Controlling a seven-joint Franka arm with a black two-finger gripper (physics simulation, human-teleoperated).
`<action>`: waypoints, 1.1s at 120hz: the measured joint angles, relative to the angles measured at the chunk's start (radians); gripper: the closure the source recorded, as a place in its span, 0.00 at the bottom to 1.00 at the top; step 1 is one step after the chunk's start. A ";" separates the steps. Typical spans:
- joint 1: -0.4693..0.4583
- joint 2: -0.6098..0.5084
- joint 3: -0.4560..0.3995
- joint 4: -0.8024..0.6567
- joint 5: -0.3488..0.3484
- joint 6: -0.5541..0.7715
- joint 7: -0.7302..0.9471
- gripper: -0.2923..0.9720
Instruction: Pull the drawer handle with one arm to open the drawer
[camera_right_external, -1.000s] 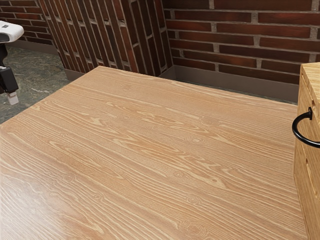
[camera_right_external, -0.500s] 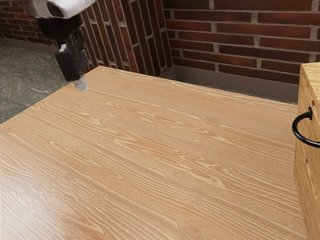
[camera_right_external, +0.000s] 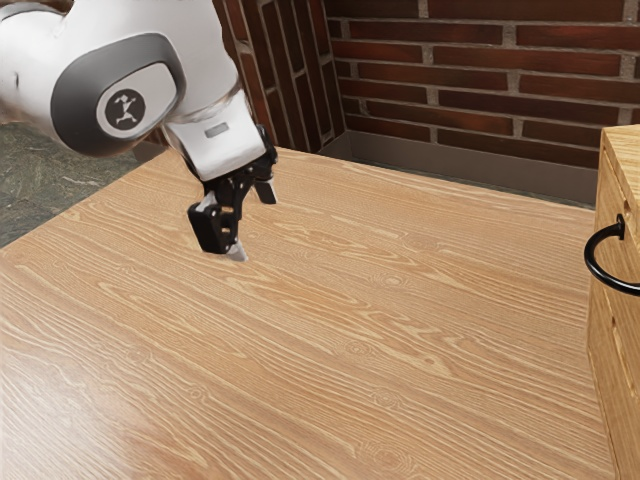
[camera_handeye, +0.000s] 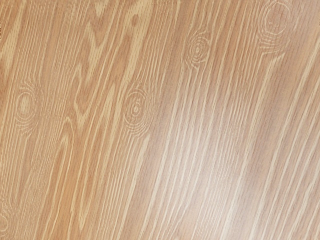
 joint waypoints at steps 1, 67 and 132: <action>-0.003 0.001 0.000 0.000 0.000 0.004 0.007 0.23; -0.491 -0.056 0.284 -0.266 0.001 0.511 0.386 0.23; -0.696 -0.026 0.314 -0.232 0.008 0.705 0.551 0.23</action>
